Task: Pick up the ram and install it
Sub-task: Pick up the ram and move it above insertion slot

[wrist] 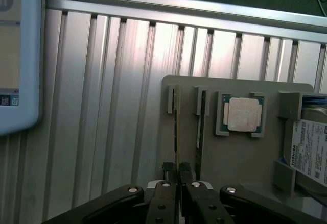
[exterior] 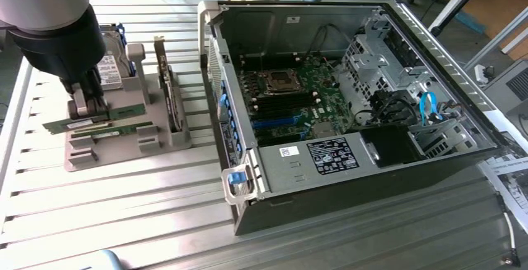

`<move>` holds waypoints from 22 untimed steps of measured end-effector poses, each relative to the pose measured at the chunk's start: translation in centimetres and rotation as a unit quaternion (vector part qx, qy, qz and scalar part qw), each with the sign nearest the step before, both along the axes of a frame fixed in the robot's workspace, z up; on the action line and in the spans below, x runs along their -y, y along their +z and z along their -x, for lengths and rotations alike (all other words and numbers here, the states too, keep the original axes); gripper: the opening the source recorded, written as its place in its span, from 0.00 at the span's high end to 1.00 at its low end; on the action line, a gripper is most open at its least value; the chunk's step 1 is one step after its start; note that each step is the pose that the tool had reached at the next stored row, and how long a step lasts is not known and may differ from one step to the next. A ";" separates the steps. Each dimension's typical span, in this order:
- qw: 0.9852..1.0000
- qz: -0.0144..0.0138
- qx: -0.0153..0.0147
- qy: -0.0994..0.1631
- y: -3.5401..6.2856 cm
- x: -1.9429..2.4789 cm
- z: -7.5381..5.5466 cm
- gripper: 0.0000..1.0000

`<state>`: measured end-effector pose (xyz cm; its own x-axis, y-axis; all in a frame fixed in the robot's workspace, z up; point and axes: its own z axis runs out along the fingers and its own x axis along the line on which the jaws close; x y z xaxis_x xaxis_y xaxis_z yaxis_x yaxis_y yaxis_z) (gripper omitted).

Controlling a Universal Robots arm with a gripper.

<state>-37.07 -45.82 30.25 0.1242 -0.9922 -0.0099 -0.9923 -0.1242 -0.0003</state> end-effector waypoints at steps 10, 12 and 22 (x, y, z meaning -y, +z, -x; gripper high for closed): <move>1.000 0.000 0.000 0.000 1.00 0.00 0.0 0.86; 1.000 0.000 0.000 0.000 1.19 0.00 0.0 0.86; 1.000 0.000 0.000 0.000 2.36 0.00 0.0 0.86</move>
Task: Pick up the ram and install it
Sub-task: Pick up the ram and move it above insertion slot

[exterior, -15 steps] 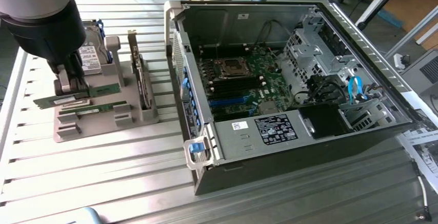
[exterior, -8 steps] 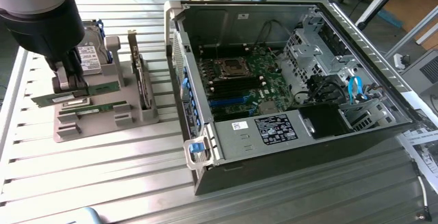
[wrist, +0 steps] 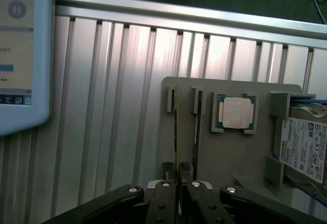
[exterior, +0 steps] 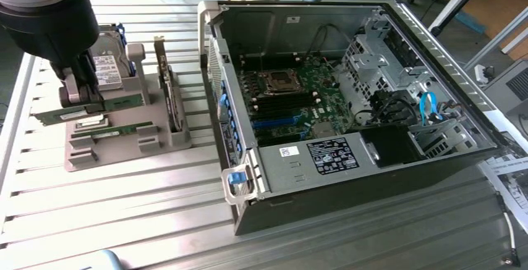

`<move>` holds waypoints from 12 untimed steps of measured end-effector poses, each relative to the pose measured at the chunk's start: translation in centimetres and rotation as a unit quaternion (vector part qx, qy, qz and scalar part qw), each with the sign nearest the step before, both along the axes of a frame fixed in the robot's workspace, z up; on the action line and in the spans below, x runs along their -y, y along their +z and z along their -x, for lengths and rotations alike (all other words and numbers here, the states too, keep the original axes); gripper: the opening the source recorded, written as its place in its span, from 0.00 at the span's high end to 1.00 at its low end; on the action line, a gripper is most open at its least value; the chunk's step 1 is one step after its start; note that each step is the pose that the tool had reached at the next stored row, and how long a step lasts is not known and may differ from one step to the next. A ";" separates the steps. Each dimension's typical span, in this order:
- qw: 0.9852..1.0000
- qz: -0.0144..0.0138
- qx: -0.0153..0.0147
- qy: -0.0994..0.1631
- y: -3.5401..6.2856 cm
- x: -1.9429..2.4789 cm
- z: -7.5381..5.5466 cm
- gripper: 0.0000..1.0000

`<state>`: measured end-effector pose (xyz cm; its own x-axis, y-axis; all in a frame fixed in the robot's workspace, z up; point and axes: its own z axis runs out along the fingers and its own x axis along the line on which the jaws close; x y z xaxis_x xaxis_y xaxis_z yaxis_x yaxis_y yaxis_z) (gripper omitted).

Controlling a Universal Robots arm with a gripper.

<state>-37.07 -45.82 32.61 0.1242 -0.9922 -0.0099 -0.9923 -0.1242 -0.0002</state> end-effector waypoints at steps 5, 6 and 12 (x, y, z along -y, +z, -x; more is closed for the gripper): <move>1.000 0.000 0.000 0.000 0.54 0.00 0.0 0.86; 1.000 0.000 0.000 0.000 0.66 0.00 0.0 0.86; 1.000 0.000 0.000 0.000 1.39 0.00 0.0 0.86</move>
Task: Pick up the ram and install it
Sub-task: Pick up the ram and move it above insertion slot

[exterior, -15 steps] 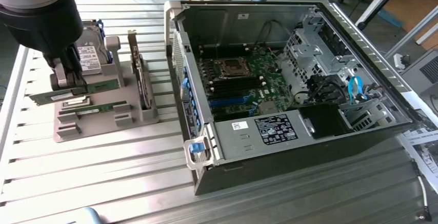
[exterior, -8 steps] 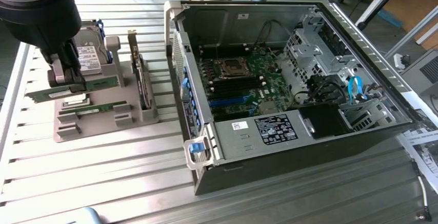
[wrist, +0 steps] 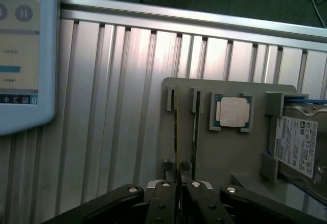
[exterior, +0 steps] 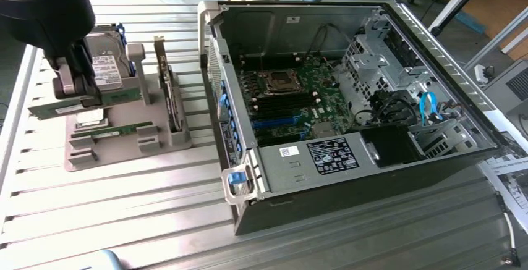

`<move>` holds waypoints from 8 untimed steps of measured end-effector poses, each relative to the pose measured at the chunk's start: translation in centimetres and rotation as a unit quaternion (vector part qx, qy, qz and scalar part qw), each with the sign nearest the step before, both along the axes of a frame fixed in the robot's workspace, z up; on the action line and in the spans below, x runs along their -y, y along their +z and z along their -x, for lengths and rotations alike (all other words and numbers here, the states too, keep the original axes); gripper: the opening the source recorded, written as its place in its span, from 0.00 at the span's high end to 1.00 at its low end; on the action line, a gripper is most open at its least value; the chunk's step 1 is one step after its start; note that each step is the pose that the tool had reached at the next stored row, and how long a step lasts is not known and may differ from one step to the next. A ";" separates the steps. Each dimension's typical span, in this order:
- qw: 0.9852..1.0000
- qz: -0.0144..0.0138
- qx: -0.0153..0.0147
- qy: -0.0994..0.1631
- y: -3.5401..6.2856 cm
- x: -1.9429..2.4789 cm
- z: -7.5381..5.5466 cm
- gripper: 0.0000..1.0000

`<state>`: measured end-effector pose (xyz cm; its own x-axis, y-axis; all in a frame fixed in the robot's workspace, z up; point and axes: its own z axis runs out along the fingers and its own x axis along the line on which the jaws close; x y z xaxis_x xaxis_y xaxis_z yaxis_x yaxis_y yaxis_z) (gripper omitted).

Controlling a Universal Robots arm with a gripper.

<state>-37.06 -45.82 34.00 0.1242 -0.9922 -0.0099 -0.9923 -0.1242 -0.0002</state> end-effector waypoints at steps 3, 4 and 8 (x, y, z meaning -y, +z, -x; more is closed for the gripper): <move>1.000 0.000 0.000 0.000 0.36 0.00 0.0 0.86; 1.000 0.000 0.000 0.000 0.47 0.00 0.0 0.86; 1.000 0.000 0.000 0.000 0.93 0.00 0.0 0.86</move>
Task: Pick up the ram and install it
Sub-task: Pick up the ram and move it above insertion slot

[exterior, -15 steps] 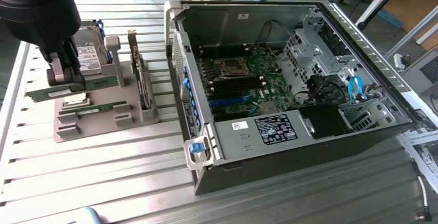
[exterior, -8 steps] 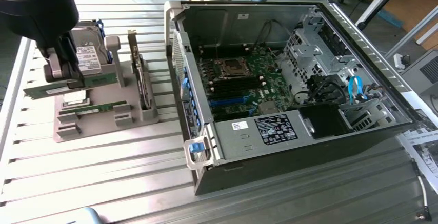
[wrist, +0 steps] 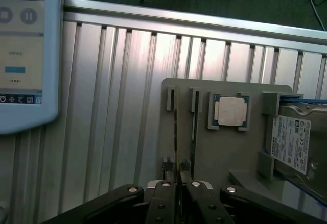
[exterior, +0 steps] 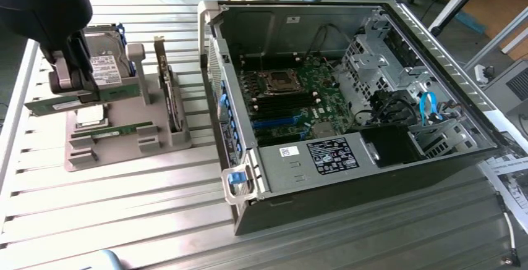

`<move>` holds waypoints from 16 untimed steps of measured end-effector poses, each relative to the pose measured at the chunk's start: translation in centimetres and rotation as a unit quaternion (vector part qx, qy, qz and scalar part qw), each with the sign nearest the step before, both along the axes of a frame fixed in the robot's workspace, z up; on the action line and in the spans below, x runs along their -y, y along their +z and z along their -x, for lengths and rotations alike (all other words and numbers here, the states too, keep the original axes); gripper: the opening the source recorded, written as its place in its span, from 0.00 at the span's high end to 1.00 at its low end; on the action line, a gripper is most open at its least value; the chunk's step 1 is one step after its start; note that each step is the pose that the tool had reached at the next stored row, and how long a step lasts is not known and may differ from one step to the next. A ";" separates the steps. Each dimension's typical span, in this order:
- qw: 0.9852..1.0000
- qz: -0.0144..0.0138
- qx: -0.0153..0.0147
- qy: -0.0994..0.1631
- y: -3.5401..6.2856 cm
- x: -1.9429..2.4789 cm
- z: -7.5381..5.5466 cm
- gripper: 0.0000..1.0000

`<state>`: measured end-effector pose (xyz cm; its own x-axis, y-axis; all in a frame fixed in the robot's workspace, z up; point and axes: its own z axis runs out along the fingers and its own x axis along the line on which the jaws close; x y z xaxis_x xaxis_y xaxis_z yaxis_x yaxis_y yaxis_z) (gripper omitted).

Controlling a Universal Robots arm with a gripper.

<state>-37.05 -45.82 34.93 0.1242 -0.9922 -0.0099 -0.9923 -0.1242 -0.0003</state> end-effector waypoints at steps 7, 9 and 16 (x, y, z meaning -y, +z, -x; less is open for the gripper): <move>1.000 0.000 0.000 0.000 0.90 0.00 0.0 0.86; 1.000 0.000 0.000 0.000 1.13 0.00 0.0 0.86; 1.000 0.000 0.000 0.000 2.43 0.00 0.0 0.86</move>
